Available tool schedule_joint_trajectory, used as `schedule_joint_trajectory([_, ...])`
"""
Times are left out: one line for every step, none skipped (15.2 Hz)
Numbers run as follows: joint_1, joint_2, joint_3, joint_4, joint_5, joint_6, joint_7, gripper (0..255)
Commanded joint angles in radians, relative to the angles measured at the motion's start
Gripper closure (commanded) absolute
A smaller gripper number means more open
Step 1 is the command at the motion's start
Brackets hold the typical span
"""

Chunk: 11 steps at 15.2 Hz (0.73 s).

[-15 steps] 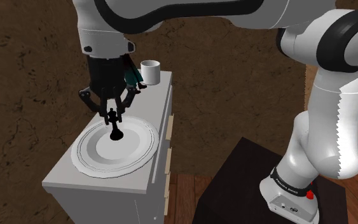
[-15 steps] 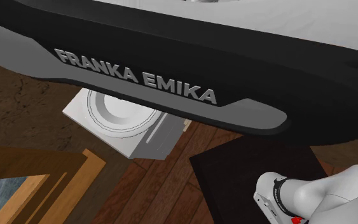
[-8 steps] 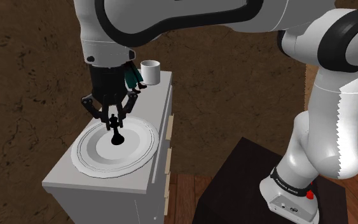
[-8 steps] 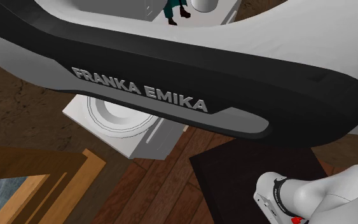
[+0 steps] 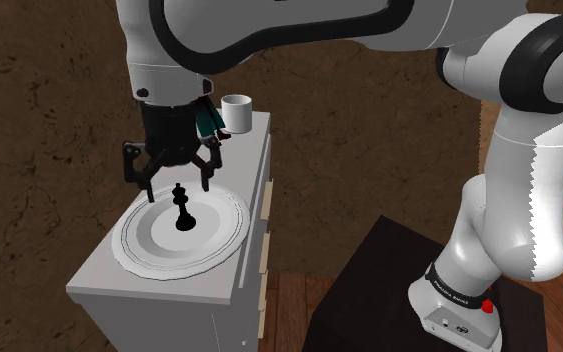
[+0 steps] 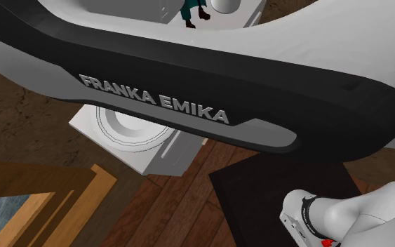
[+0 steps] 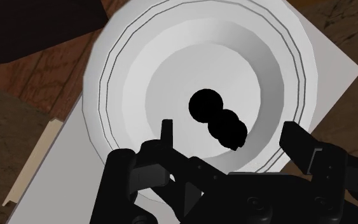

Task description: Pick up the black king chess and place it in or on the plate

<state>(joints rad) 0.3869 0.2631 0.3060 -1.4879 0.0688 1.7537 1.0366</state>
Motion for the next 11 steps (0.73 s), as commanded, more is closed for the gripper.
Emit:
schedule_joint_trajectory([0.0,0.0,0.0,0.0,0.0,0.0,0.0,0])
schedule_joint_trajectory([-0.001,0.002,-0.001,0.037,-0.001,-0.034,0.001,0])
schedule_joint_trajectory([-0.001,0.006,-0.001,0.076,-0.002,-0.07,0.002,0])
schedule_joint_trajectory([-0.001,0.013,-0.002,0.118,-0.004,-0.106,0.004,0])
schedule_joint_trajectory([-0.001,0.019,-0.002,0.153,-0.006,-0.135,0.006,0])
schedule_joint_trajectory([-0.001,0.019,-0.002,0.153,-0.006,-0.135,0.006,0])
schedule_joint_trajectory([-0.001,0.019,-0.002,0.153,-0.006,-0.135,0.006,0])
schedule_joint_trajectory([-0.001,0.019,-0.002,0.153,-0.006,-0.135,0.006,0])
schedule_joint_trajectory([-0.001,0.019,-0.002,0.153,-0.006,-0.135,0.006,0])
schedule_joint_trajectory([-0.001,0.019,-0.002,0.153,-0.006,-0.135,0.006,0])
schedule_joint_trajectory([-0.001,0.019,-0.002,0.153,-0.006,-0.135,0.006,0])
